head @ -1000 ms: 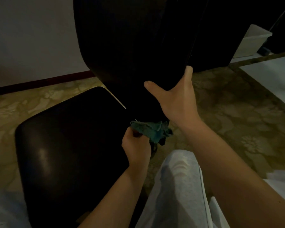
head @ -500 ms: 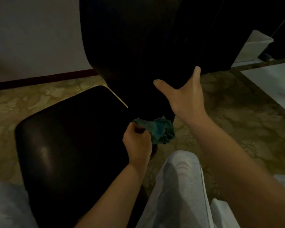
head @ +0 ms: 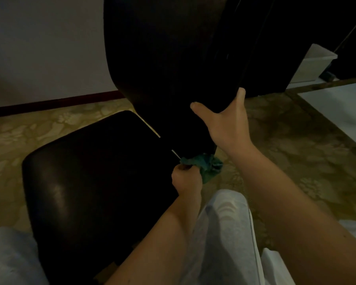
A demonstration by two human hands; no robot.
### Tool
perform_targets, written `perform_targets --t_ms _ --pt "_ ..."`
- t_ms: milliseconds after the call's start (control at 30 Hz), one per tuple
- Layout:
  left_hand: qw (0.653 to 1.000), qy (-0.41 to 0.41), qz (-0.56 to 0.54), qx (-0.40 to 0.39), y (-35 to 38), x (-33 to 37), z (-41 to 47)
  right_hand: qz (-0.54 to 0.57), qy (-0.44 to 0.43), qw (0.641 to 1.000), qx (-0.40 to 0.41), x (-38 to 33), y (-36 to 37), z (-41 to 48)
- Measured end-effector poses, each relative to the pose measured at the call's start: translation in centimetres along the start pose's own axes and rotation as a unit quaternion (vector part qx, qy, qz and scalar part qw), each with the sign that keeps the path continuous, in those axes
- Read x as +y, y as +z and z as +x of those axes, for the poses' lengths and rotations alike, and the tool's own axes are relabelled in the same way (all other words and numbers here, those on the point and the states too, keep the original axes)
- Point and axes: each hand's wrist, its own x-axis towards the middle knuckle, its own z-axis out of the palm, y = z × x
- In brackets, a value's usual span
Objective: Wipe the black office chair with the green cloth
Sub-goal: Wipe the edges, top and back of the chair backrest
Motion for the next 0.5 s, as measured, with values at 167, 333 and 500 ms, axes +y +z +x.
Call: perform_targets --t_ms 167,333,500 --pt "0.986 -0.126 -0.112 -0.010 1.2 0.8 0.0 0.017 0.008 1.000 0.000 0.4 -0.1 0.4" --pt "0.973 -0.134 -0.190 0.003 0.6 1.5 -0.3 -0.010 0.001 1.000 0.001 0.3 -0.1 0.3" --pt "0.982 -0.042 -0.182 -0.014 -2.6 1.9 -0.5 -0.004 -0.010 1.000 0.020 0.8 0.2 0.4"
